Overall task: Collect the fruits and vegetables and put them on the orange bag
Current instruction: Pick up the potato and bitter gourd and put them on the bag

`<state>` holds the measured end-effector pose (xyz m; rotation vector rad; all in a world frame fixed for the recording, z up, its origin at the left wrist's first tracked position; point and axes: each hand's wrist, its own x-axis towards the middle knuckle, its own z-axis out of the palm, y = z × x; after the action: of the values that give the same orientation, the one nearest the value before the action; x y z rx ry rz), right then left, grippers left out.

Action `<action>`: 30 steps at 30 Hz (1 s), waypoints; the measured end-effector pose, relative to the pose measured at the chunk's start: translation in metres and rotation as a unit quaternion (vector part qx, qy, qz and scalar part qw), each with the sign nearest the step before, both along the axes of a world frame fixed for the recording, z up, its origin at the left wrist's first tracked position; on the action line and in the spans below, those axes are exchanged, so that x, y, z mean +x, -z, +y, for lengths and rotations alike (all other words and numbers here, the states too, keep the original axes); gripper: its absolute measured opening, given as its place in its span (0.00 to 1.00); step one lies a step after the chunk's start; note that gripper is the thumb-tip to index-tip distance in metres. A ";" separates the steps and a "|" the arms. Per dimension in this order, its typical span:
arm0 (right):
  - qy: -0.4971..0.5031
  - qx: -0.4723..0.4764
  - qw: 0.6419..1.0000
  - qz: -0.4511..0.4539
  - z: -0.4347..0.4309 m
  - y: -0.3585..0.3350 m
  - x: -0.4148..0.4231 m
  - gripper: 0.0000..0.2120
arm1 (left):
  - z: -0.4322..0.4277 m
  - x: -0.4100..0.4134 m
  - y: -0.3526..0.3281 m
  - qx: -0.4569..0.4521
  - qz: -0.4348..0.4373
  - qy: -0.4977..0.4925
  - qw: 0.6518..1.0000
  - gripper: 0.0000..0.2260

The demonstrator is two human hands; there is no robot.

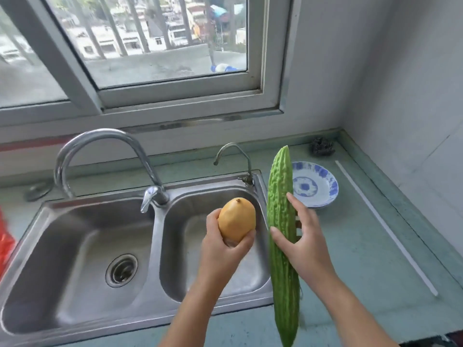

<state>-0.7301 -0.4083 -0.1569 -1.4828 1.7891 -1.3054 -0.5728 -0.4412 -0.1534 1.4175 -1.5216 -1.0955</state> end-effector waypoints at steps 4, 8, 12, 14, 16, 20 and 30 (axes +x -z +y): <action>-0.067 -0.004 0.998 0.009 0.024 -0.014 0.051 0.32 | 0.042 0.056 -0.004 -0.017 0.004 -0.041 0.999 0.24; -0.127 -0.013 0.991 0.027 0.048 -0.023 0.102 0.33 | 0.085 0.112 -0.003 -0.023 0.007 -0.101 0.995 0.25; -0.194 -0.017 0.980 0.029 0.076 -0.023 0.156 0.33 | 0.131 0.166 -0.002 -0.030 0.005 -0.161 0.986 0.27; -0.219 -0.016 0.975 0.026 0.088 -0.020 0.182 0.32 | 0.155 0.192 0.001 -0.033 -0.011 -0.200 0.979 0.28; -0.246 -0.016 0.969 0.027 0.099 -0.019 0.209 0.33 | 0.178 0.217 0.004 -0.030 -0.018 -0.237 0.971 0.27; -0.312 -0.022 0.949 0.031 0.116 -0.019 0.261 0.35 | 0.219 0.264 0.007 -0.027 -0.001 -0.295 0.955 0.24; -0.432 -0.019 0.900 0.049 0.117 -0.017 0.363 0.34 | 0.260 0.344 0.017 -0.044 -0.008 -0.418 0.907 0.29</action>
<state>-0.3667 -0.2909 -0.1401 -2.0380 0.9119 -0.8010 -0.2285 -0.1816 -0.1709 1.7555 -0.7850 -0.4710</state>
